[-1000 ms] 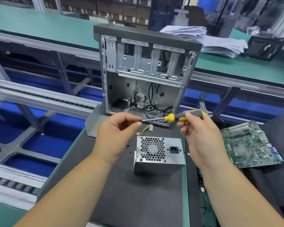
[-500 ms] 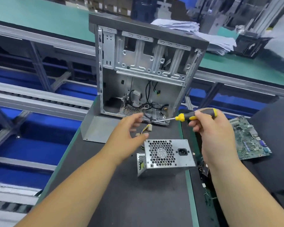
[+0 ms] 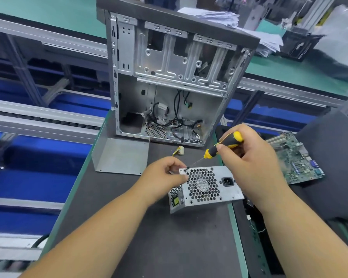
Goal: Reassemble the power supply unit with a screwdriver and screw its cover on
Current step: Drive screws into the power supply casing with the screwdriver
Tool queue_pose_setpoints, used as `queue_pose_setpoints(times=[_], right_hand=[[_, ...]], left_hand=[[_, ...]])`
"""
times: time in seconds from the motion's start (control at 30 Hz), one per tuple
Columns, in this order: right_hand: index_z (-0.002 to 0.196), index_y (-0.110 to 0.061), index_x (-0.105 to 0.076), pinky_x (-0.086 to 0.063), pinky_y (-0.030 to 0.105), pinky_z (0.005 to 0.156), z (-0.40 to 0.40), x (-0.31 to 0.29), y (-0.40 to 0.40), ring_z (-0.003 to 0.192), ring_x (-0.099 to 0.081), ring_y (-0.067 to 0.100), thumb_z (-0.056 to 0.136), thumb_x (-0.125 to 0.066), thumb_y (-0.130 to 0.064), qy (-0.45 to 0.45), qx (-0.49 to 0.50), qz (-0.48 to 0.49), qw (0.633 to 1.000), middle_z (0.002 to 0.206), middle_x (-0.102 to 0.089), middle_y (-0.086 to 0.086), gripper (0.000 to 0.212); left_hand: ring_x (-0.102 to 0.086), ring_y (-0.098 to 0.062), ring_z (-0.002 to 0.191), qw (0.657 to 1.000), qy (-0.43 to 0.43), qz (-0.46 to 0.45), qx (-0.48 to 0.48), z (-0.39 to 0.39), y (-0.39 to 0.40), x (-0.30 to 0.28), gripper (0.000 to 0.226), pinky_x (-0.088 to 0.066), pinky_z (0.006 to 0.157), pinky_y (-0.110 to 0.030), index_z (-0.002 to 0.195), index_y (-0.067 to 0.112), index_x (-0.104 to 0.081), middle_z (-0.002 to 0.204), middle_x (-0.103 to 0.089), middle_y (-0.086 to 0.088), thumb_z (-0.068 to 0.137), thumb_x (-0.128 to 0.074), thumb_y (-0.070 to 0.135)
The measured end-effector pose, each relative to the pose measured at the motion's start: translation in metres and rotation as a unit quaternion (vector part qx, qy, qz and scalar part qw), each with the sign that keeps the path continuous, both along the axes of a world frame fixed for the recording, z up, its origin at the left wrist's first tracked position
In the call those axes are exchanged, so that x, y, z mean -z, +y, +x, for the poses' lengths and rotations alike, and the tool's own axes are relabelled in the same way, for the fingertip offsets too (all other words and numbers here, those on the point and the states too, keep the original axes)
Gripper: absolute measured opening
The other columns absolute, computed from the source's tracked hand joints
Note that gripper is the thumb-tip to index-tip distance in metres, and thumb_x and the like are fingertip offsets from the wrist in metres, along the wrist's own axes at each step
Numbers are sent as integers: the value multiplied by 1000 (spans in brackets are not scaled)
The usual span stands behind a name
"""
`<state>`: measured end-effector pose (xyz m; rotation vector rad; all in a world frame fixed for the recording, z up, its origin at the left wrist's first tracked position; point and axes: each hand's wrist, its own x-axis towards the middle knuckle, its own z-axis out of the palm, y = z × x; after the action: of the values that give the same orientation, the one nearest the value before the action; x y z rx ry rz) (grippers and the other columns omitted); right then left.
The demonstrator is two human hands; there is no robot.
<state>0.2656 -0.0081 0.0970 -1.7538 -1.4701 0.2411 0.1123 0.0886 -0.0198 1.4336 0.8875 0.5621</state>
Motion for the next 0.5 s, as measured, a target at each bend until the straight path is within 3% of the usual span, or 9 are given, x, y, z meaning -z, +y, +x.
queue_pose_setpoints(times=[0.17, 0.4, 0.5], right_hand=[[82, -25, -52, -39, 10, 53, -5, -2, 0, 61, -58, 1, 89, -61, -17, 5, -9, -11, 1000, 78, -73, -13, 14], [83, -24, -51, -38, 12, 54, -10, -5, 1, 60, -57, 4, 89, -61, -17, -11, -8, -24, 1000, 79, -72, -12, 13], [82, -25, -51, -39, 13, 53, -11, -7, 0, 61, -57, 3, 88, -61, -17, -16, -5, -26, 1000, 79, -72, -13, 14]], left_hand=[[-63, -29, 79, 1000, 2, 18, -2, 0, 0, -1, 25, -53, 91, -52, 87, 37, -71, 98, -67, -8, 63, -77, 34], [-53, -17, 62, 999, -9, 44, -1, 0, 0, 2, 29, -50, 70, -31, 89, 40, -70, 94, -69, 17, 75, -79, 16], [-53, -17, 60, 999, -16, 45, 0, 0, 0, 3, 28, -47, 68, -30, 89, 38, -70, 94, -68, 18, 75, -80, 15]])
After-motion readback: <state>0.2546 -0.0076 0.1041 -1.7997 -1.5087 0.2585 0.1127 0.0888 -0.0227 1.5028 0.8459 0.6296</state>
